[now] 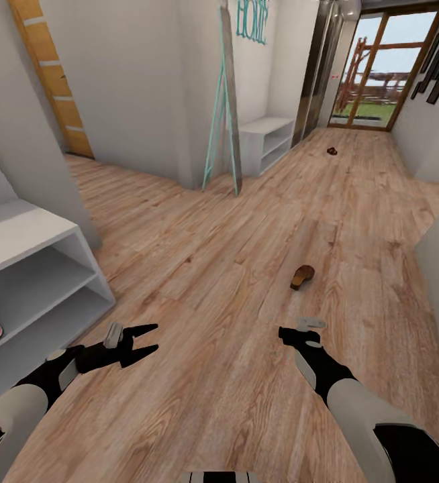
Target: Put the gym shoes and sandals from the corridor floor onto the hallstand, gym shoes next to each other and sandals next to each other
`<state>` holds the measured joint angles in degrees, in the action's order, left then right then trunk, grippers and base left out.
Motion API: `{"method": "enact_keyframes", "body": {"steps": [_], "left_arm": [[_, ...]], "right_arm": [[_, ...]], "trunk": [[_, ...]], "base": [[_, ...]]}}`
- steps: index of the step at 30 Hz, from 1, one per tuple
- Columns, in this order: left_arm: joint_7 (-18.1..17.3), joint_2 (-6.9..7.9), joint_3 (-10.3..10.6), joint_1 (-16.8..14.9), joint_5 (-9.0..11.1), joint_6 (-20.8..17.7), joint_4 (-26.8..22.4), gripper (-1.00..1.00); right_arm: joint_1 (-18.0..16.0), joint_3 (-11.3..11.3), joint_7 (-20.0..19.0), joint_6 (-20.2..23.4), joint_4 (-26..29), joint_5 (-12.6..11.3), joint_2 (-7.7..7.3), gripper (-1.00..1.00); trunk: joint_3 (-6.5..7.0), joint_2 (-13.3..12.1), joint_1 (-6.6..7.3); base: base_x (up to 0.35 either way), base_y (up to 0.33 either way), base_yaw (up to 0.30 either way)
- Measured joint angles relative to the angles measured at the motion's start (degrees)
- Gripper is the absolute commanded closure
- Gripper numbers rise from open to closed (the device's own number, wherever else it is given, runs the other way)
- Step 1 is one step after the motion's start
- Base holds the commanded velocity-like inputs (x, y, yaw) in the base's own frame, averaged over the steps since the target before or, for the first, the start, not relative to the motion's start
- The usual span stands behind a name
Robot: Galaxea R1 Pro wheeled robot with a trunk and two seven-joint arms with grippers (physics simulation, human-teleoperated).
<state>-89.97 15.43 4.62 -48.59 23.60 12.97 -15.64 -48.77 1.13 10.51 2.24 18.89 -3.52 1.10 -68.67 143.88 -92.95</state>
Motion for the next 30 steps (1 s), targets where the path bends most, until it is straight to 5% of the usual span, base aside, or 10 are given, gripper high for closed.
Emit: {"method": "enact_keyframes", "body": {"steps": [13, 30], "left_arm": [[0.00, -0.07, 0.05, 0.00, 0.00, 0.00, 0.00, -1.00], [-0.01, -0.11, 0.06, 0.01, 0.01, -0.01, -0.02, -1.00]], "right_arm": [[-0.03, 0.00, 0.00, -0.01, 0.00, -0.02, 0.00, -1.00], [-0.01, 0.00, 0.05, 0.04, 0.01, 0.02, 0.01, -1.00]], "trunk": [[0.44, 0.00, 0.02], [0.85, 0.00, 0.04]], "base": [[0.053, 0.000, -0.291], [0.312, 0.000, -0.257]]}}
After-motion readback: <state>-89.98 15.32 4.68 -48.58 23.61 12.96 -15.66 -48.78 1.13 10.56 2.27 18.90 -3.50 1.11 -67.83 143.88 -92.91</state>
